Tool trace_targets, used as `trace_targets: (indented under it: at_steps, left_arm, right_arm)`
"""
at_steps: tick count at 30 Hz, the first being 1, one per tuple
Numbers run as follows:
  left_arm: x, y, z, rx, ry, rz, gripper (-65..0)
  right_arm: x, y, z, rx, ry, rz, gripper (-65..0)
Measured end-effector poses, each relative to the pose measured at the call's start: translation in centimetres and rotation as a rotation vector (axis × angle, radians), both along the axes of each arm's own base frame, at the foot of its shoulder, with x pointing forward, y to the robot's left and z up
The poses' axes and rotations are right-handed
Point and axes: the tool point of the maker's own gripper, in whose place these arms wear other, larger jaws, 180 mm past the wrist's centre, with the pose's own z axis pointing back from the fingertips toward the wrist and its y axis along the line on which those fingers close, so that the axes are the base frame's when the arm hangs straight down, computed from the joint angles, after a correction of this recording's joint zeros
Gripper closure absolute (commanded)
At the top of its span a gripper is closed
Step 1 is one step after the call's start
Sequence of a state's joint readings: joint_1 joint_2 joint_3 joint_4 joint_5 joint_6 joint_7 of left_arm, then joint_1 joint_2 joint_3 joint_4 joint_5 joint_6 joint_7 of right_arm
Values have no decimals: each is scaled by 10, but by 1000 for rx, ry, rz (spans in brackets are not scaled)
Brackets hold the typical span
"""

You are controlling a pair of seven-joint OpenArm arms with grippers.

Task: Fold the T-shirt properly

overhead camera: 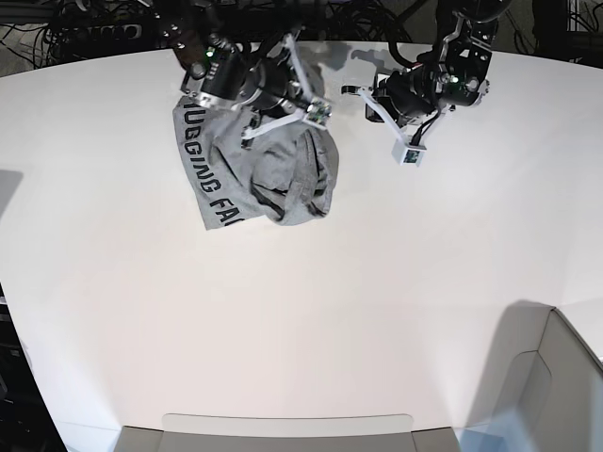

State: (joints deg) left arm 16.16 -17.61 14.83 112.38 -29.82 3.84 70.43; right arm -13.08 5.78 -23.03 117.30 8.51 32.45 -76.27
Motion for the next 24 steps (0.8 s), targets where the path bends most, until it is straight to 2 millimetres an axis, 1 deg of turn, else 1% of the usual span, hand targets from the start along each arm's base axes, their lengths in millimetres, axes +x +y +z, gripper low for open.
trace_targets:
  at_steps: [1, 3, 4, 7, 8, 10, 11, 12, 14, 15, 19, 22, 24]
  left_arm:
    - [0, 0, 0, 0, 0, 0, -20]
    - [1, 0, 0, 0, -3, 0, -20]
    - [1, 0, 1, 0, -3, 0, -20]
    - [0, 1, -3, 3, 7, 2, -20]
    - [-1, 2, -6, 6, 17, 4, -20]
    - [-4, 5, -13, 13, 40, 9, -20]
    - [-3, 6, -15, 17, 50, 11, -20]
    - [0, 6, -16, 18, 48, 14, -20]
    - [7, 5, -13, 14, 30, 16, -20]
    - [10, 5, -12, 12, 22, 17, -20]
    - [6, 5, -14, 14, 34, 15, -20]
    - [6, 4, -14, 11, 33, 15, -20]
    - [8, 5, -13, 14, 28, 15, -20]
  right_arm:
    - [2, 0, 1, 1, -4, 2, 0]
    - [15, 0, 7, 28, -43, -25, 0]
    - [25, 1, 13, 61, -71, -47, 0]
    - [61, -9, 32, 137, -138, -167, 0]
    - [76, -18, 38, 144, -169, -217, 0]
    - [100, -37, 48, 135, -216, -291, 0]
    - [111, -50, 51, 97, -241, -315, 0]
    - [116, -57, 50, 60, -244, -318, 0]
    - [114, -58, 39, 37, -205, -316, 0]
    - [109, -58, 31, 20, -168, -306, 0]
    - [89, -50, 4, -44, -85, -234, 0]
    - [58, -38, -13, -89, -34, -140, 0]
    - [32, -21, -21, -83, 4, -45, 0]
